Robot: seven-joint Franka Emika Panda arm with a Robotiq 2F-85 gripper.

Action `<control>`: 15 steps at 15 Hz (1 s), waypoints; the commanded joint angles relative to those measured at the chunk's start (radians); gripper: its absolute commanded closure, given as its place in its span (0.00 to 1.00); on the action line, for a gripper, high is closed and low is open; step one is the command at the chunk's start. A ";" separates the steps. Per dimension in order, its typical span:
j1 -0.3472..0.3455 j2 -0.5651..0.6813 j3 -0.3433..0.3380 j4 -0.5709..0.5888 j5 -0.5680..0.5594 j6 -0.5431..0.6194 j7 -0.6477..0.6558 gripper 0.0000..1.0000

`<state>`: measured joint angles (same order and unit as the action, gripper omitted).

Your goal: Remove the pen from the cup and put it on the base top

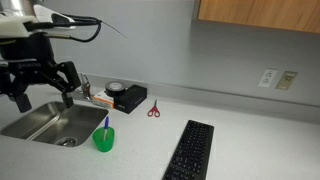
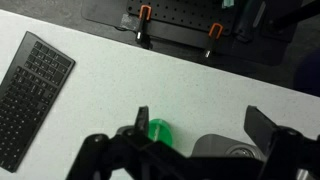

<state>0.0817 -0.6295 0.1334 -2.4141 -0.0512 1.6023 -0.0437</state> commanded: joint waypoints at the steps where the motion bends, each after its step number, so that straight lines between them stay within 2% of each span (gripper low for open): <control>1: 0.016 0.004 -0.012 0.002 -0.006 -0.002 0.008 0.00; 6: 0.016 0.004 -0.012 0.002 -0.006 -0.002 0.008 0.00; 8: -0.001 0.028 -0.006 0.002 -0.023 0.070 0.043 0.00; 15: -0.071 0.272 -0.016 0.011 -0.074 0.421 0.182 0.00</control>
<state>0.0353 -0.4677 0.1213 -2.4199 -0.0819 1.9043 0.0731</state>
